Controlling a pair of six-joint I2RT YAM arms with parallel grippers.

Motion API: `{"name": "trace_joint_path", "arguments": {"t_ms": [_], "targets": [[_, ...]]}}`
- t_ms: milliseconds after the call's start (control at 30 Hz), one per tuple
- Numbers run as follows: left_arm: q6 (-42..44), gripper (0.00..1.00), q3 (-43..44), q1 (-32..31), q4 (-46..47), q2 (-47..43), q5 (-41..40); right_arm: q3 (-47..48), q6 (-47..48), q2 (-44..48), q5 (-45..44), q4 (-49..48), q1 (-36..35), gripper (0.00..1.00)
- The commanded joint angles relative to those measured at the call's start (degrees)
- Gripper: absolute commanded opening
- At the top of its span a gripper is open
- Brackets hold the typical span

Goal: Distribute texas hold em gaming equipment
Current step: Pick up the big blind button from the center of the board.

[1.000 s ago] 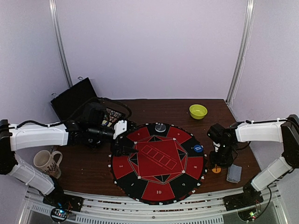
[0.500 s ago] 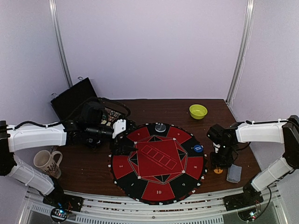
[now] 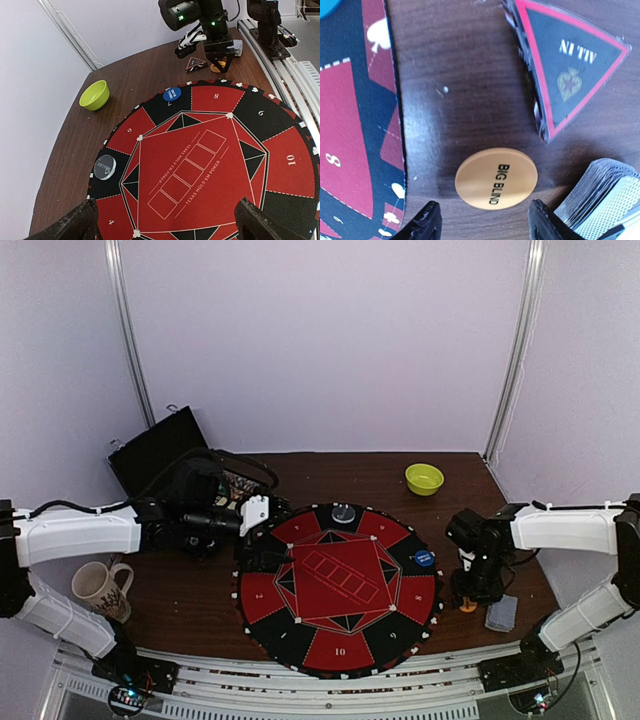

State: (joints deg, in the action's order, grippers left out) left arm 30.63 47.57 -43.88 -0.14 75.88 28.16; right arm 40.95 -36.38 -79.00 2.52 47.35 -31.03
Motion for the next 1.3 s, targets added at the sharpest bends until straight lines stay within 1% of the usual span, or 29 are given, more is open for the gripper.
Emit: {"name": "trace_joint_path", "arguments": {"t_ms": [0, 200, 267, 433, 533, 800, 933, 1100, 1267], "targets": [[1.03, 0.98, -0.64, 0.20, 1.02, -1.60, -0.40, -0.35, 1.33, -1.06, -1.56, -0.92, 2.06, 0.63], [1.01, 0.98, -0.55, 0.21, 1.04, -1.27, -0.24, -2.45, 1.97, -2.42, -2.27, -3.72, 2.72, 0.69], [1.07, 0.98, -0.47, 0.20, 1.02, -1.17, -0.13, -2.79, 2.37, -2.24, -2.60, -4.42, 2.72, 0.69], [1.10, 0.98, -0.46, 0.20, 1.00, -1.20, -0.75, -3.65, -0.17, 0.24, -2.23, -5.61, 2.28, 0.62], [1.66, 0.98, -0.78, 0.27, 0.76, -1.81, -1.17, -6.56, -2.01, 1.26, 0.20, -8.92, 1.30, 0.62], [1.68, 0.98, -0.77, 0.22, 0.85, -1.93, -1.16, -7.20, -5.45, 0.65, -2.67, -8.48, -0.86, 0.56], [2.06, 0.98, -1.08, 0.25, 0.94, -2.61, -1.26, -8.44, -6.74, 0.75, -4.57, -9.61, -1.28, 0.58], [1.98, 0.98, -1.03, 0.27, 0.90, -2.65, -1.44, -7.84, -7.43, 0.92, -6.80, -9.72, -2.14, 0.62], [2.06, 0.98, -1.16, 0.19, 0.96, -2.92, -1.57, -8.40, -7.69, 0.12, -6.50, -11.39, -3.15, 0.63]]}}
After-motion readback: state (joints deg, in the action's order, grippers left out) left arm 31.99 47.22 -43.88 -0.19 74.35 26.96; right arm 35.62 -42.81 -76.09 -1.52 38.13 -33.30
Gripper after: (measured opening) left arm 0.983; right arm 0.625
